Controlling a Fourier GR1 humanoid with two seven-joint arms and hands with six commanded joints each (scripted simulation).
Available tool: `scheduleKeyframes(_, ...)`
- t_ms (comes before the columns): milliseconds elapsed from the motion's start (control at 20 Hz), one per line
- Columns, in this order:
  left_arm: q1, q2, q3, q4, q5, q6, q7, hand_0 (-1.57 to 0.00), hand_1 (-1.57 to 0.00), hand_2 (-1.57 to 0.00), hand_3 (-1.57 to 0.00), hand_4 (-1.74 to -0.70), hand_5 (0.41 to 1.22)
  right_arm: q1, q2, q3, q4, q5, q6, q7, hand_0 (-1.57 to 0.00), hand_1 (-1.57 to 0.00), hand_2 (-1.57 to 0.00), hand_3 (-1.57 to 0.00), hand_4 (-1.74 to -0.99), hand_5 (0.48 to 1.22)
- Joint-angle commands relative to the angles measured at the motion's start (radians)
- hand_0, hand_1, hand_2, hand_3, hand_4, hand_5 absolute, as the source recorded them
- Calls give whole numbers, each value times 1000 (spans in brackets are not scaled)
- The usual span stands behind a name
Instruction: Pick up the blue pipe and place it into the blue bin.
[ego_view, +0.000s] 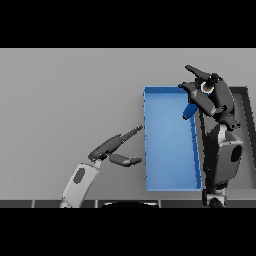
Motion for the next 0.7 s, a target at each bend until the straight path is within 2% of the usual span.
scheduleKeyframes(0,0,-5,-4,3,-5,5,-4,1,1,1,1,-943,465,36,-5,3,11,17,-15,0,-1571,-1571,-1571,-1571,-1499,1221)
scheduleKeyframes(100,21,-4,-13,8,-11,4,-29,1,1,1,1,-941,462,114,-27,23,25,22,-49,0,-1571,-1571,-1571,-1571,-1499,1221)
scheduleKeyframes(250,7,-5,-12,10,-23,15,-19,1,1,1,1,-931,460,222,-69,76,35,24,-108,0,-1571,-1571,-1571,-1571,-1500,1221)
scheduleKeyframes(400,20,6,-9,-7,-25,21,-47,1,1,1,1,-927,464,318,-128,153,65,18,-224,0,-1571,-1571,-1571,-1571,-1500,1221)
scheduleKeyframes(550,21,8,-12,-14,-30,26,-40,1,1,1,1,-928,467,394,-194,240,84,-30,-340,0,-1571,-1571,-1571,-1571,-1499,1221)
scheduleKeyframes(650,16,11,-11,-13,-34,27,-43,1,1,1,1,-925,474,424,-252,299,103,-108,-412,0,-1571,-1571,-1571,-1571,-1498,1221)
